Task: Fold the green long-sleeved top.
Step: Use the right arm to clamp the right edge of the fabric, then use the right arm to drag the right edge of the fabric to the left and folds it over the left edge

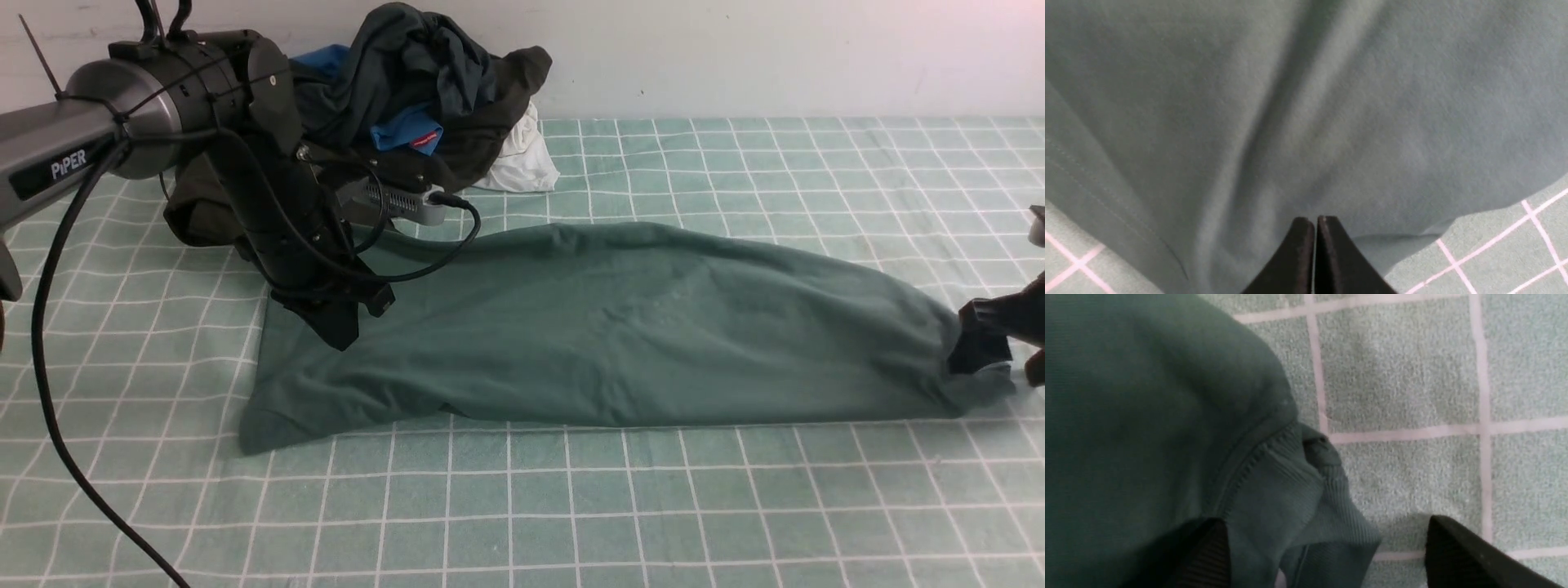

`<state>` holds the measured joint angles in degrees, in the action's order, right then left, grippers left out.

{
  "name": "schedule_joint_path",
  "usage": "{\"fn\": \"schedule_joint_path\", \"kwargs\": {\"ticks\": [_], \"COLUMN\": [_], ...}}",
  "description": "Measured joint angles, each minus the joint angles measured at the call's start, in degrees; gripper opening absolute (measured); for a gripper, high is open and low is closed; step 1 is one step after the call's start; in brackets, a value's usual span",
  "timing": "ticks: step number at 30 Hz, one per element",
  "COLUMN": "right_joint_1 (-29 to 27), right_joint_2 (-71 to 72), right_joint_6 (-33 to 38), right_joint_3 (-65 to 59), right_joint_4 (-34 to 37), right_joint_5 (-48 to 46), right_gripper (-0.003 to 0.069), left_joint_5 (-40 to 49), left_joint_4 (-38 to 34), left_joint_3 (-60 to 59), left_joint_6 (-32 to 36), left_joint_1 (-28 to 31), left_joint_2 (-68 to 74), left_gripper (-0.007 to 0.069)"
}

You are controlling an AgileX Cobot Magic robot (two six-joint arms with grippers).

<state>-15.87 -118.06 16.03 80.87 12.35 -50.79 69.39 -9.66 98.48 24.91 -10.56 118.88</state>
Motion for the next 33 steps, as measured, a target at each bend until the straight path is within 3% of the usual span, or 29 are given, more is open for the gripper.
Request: {"fn": "schedule_joint_path", "kwargs": {"ticks": [3,7,13,18,25,29,33], "right_joint_1": [1.05,3.69,5.79,5.90,3.99,6.44,17.09], "right_joint_2": [0.00,0.00,1.09,5.31,19.61,24.96,28.38], "right_joint_6": [-0.05,-0.45,-0.92,-5.12,-17.49,-16.74,-10.85], "right_joint_3": [0.00,0.00,0.00,-0.13,0.27,3.75,12.77], "right_joint_4": [-0.07,-1.79,-5.82,-12.00,-32.65,-32.01,-22.88], "right_joint_5": [0.04,0.21,0.10,-0.03,-0.92,-3.00,-5.65], "right_gripper": [0.0559,0.0401,0.0074,0.0042,0.0042,0.0042,0.0042], "left_joint_5": [0.00,0.00,0.00,0.00,0.05,0.42,1.12], "left_joint_4": [0.00,0.00,0.00,1.19,9.98,11.09,12.14], "left_joint_3": [0.00,0.00,0.00,0.00,-0.12,-0.12,-0.12], "left_joint_6": [0.04,0.04,0.18,0.48,-0.25,-1.31,-1.82], "left_joint_1": [0.00,0.00,0.00,0.00,0.61,1.50,2.64], "left_joint_2": [0.00,0.00,0.00,-0.13,-6.64,-9.90,-14.65], "left_gripper": [-0.0004,-0.0004,-0.0004,-0.0004,-0.0004,-0.0004,-0.0004]}}
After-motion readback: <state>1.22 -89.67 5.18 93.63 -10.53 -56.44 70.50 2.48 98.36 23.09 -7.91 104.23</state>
